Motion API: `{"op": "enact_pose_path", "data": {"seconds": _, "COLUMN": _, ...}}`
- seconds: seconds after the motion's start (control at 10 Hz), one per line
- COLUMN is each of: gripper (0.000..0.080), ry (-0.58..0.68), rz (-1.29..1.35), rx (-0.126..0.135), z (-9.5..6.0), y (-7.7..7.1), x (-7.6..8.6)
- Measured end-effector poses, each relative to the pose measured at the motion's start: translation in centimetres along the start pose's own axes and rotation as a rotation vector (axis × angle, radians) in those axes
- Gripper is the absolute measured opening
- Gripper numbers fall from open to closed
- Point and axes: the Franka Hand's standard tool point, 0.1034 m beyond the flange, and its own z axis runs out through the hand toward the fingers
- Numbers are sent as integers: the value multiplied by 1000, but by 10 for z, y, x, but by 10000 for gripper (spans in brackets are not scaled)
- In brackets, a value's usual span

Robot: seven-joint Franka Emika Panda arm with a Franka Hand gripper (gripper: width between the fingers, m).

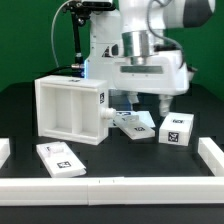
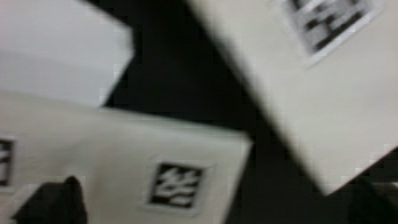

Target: Assemble cabinet

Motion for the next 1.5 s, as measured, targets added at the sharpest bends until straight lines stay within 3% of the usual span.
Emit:
{"op": "enact_pose_path", "data": {"seconds": 0.4, "gripper": 798, "ry": -9, "rz": -42, "rx": -14, "z": 5, "y": 2, "x": -3}}
{"op": "enact_pose_path", "data": {"seconds": 0.5, "gripper": 797, "ry": -77, "rz": -180, "rx": -56, "z": 13, "y": -12, "x": -27}}
{"op": "enact_pose_path", "data": {"seconds": 0.7, "gripper": 797, "ry": -174, "rz": -415, "rx": -74, "z": 10, "y": -45, "x": -37}}
{"op": "enact_pose_path", "data": {"seconds": 0.8, "gripper": 797, "ry": -151, "rz": -310, "rx": -68, "z": 12, "y": -54, "x": -40}}
{"op": "enact_pose_path", "data": {"seconds": 1.1, "gripper": 797, "ry": -153, "rz": -351, "rx": -70, "z": 13, "y": -51, "x": -40}}
{"op": "enact_pose_path", "data": {"seconds": 1.3, "gripper": 797, "ry": -182, "rz": -494, "rx": -104, "z": 15, "y": -41, "x": -36}}
{"op": "enact_pose_path", "data": {"seconds": 1.5, "gripper": 797, "ry": -194, "rz": -576, "rx": -116, "z": 19, "y": -34, "x": -29}}
